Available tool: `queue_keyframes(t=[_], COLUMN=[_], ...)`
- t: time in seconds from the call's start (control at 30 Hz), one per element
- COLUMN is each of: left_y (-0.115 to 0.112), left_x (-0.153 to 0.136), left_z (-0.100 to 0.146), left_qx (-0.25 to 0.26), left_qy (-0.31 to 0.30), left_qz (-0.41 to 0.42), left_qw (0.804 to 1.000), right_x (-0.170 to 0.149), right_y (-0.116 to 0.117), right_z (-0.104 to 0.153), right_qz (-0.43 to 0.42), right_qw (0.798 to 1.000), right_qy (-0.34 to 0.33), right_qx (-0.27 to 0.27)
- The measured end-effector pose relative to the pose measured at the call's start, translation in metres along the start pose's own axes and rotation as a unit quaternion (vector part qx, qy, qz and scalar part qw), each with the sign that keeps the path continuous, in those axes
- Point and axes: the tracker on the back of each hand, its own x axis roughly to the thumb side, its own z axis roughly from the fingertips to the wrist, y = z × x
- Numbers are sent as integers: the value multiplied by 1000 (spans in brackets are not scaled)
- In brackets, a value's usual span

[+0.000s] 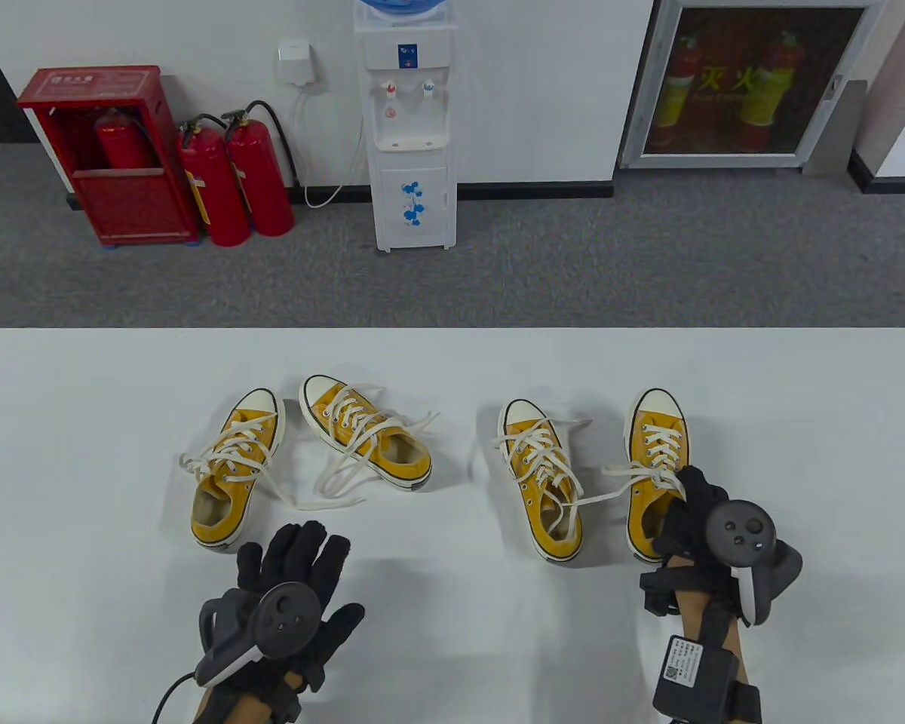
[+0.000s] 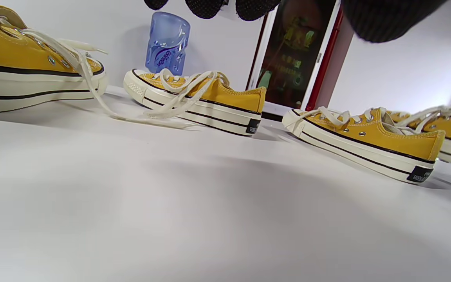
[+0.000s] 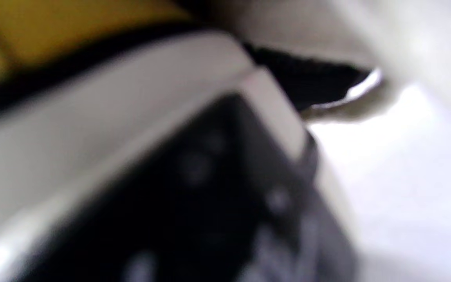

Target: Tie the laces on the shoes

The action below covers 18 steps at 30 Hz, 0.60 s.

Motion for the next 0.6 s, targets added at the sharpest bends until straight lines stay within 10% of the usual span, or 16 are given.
queue_keyframes(t=[0.6], left_y=[3], left_x=[0], left_z=[2], left_qx=[8], left_qy=[-4], left_qz=[7], left_qw=[1000], right_x=[-24], right_y=[6], right_z=[-6], right_qz=[19], right_qw=[998], right_qy=[44], right_qx=[48])
